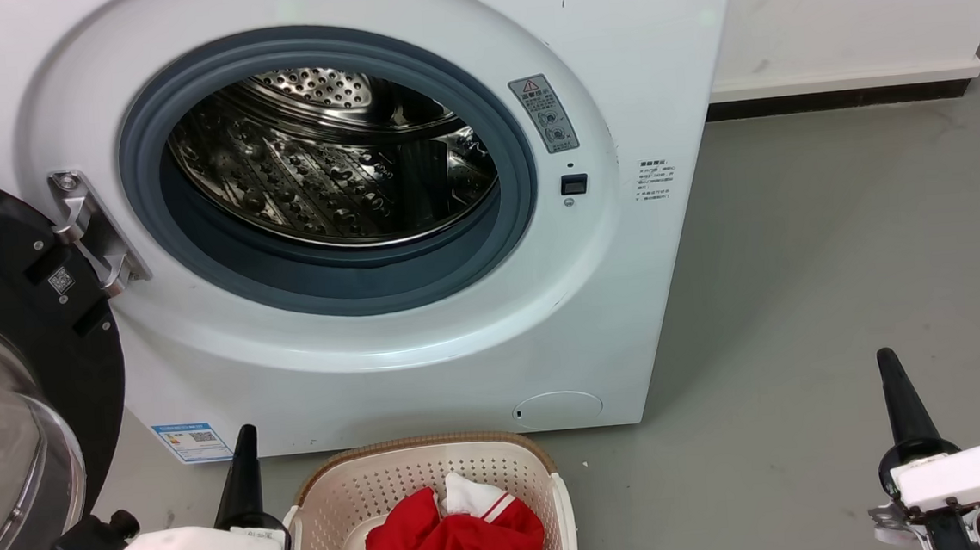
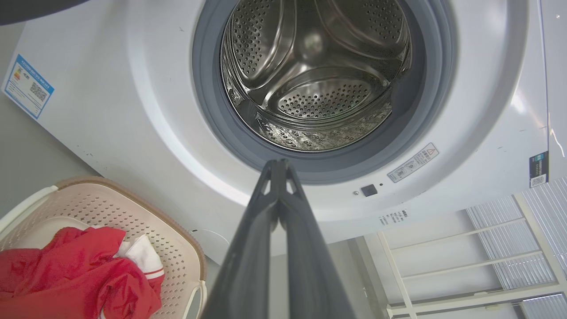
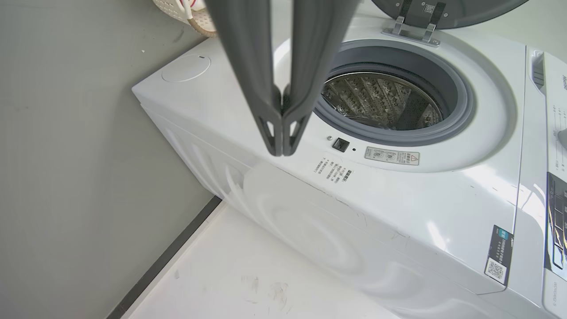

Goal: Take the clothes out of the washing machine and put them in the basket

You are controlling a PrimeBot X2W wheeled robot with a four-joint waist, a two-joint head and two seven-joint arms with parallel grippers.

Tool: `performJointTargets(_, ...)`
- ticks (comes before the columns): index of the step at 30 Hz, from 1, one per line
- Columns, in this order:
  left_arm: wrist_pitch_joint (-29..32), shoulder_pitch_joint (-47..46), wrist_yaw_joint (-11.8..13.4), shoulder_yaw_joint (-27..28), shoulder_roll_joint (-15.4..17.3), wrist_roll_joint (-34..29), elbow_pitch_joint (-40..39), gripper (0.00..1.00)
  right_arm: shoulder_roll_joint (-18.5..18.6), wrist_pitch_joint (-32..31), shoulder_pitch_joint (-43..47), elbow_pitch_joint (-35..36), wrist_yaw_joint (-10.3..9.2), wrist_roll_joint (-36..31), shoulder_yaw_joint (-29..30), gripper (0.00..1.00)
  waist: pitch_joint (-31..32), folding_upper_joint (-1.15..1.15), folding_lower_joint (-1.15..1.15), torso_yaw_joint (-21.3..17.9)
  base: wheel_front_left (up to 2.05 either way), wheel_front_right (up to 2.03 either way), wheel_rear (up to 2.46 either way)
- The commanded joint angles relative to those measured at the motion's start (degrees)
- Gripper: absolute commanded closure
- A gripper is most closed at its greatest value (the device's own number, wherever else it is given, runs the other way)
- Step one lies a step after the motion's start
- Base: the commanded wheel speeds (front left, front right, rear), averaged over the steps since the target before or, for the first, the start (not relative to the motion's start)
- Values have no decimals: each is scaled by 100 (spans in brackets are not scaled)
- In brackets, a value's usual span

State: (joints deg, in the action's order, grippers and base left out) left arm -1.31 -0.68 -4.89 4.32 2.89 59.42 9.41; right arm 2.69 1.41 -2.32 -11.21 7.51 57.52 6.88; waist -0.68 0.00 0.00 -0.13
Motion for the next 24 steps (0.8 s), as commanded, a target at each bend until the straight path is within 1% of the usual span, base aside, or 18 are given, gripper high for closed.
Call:
performJointTargets(1,27,-163,-36,31,2,114,-27,100,23,-29,-152,29,0,127,3,100,1,0,0,0,0,0,0)
performJointTargets(11,194,-259,-83,76,1,800,78,100,24,-195,-204,-43,-1,854,-7,100,9,0,0,2,0,0,0)
performJointTargets(24,372,-361,-140,119,0,1530,196,100,25,-374,-291,-111,-2,1628,-17,100,20,0,0,5,0,0,0)
